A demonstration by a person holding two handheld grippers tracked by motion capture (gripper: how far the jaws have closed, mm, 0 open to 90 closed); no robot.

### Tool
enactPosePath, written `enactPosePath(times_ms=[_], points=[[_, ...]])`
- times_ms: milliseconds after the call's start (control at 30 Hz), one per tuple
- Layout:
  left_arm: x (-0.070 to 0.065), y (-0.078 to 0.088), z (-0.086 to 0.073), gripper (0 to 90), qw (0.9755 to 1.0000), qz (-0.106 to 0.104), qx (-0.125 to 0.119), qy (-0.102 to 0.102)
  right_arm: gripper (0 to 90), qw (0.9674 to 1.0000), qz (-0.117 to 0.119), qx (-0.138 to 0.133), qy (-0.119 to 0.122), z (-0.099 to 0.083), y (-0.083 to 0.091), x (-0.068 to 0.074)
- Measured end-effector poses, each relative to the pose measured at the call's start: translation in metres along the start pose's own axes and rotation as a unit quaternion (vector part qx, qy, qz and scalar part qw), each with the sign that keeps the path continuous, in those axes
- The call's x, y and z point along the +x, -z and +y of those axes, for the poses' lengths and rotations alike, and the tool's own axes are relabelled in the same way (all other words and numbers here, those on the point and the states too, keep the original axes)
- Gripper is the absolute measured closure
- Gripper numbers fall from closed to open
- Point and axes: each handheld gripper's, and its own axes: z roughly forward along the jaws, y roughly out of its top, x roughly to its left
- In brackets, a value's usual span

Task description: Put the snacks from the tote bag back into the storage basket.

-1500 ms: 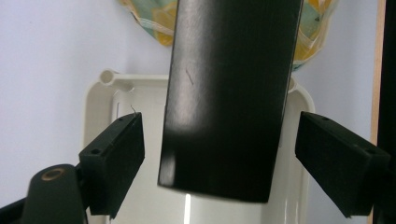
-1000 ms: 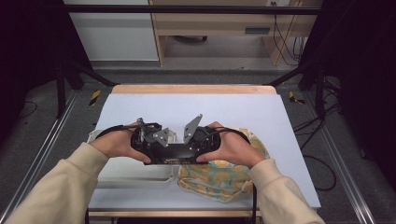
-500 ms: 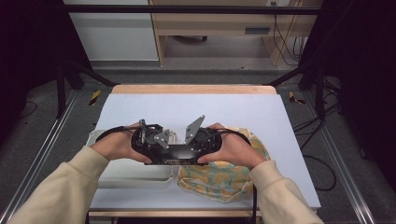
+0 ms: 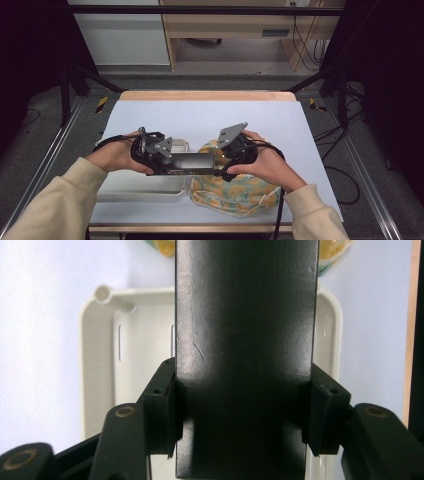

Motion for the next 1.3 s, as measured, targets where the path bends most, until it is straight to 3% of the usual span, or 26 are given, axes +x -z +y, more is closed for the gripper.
enactPosePath(times_ms=[333,533,700,933,1067,1300], points=[[0.002,0.009,-0.012,43.3,0.9999,0.010,-0.008,0.005,7.0,0.9976,-0.042,-0.010,-0.054,-0.024,0.009,-0.010],[0.002,0.016,-0.016,43.3,0.9997,0.012,-0.017,0.009,7.2,0.9923,-0.077,-0.020,-0.095,-0.032,0.013,-0.015],[0.003,0.022,-0.021,43.3,0.9995,0.020,-0.022,0.014,7.1,0.9884,-0.091,-0.024,-0.119,-0.039,0.017,-0.019],[0.005,0.029,-0.027,43.3,0.9991,0.029,-0.022,0.020,7.6,0.9767,-0.130,-0.040,-0.166,-0.054,0.022,-0.020],[0.005,0.033,-0.032,43.3,0.9987,0.034,-0.030,0.025,7.8,0.9710,-0.150,-0.049,-0.179,-0.062,0.027,-0.017],[0.003,0.038,-0.042,43.3,0.9984,0.041,-0.025,0.028,8.3,0.9552,-0.199,-0.058,-0.211,-0.081,0.042,-0.007]])
